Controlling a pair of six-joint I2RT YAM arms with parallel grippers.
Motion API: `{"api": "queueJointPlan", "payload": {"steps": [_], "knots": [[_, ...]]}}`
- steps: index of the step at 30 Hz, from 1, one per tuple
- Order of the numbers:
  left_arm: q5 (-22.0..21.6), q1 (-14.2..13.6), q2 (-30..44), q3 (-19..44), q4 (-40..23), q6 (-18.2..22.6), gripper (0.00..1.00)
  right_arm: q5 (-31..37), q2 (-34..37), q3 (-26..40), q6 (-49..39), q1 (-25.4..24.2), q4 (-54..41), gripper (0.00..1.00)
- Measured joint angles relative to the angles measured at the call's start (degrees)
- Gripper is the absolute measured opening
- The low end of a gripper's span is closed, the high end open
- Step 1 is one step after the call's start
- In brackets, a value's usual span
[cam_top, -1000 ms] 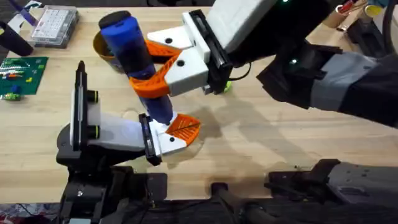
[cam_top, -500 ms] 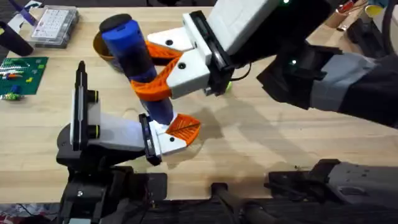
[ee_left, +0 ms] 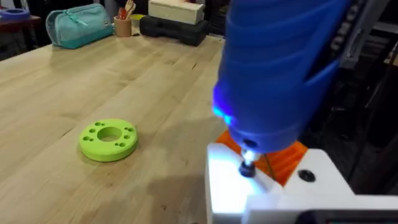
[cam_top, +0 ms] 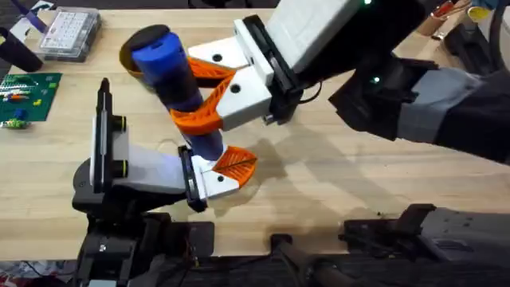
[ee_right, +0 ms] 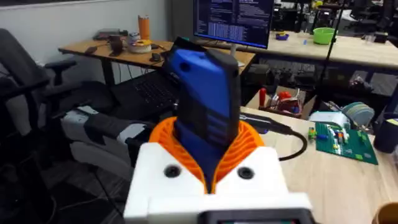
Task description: Pick up the gripper from the table and insert it into the empty holder that is missing its gripper. Then pick up a screw, insert it into the mounting hole, and use the screwdriver to tighten it. Finally, clean up the table by picking up the vegetable and placing it into the bucket.
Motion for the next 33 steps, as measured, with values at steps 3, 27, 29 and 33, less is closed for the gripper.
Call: {"api": "queueJointPlan", "payload": {"steps": [3, 27, 29, 33], "knots": [[0.0, 0.0, 0.0, 0.0, 0.0, 0.0, 0.005, -0.2, 0.0, 0.0, 0.0, 0.0, 0.0, 0.026], [0.2, 0.0, 0.0, 0.0, 0.0, -0.2, 0.005, -0.9, -0.3, 0.0, -2.1, 0.0, -1.9, 0.026], [0.2, 0.0, 0.0, 0.0, 0.0, -0.3, 0.005, -0.9, -0.4, 0.0, -2.1, 0.0, -1.9, 0.026], [0.2, 0.0, 0.0, 0.0, -0.1, -0.3, 0.005, 0.3, -0.6, 0.0, -2.3, 0.0, -3.5, 0.026]]}}
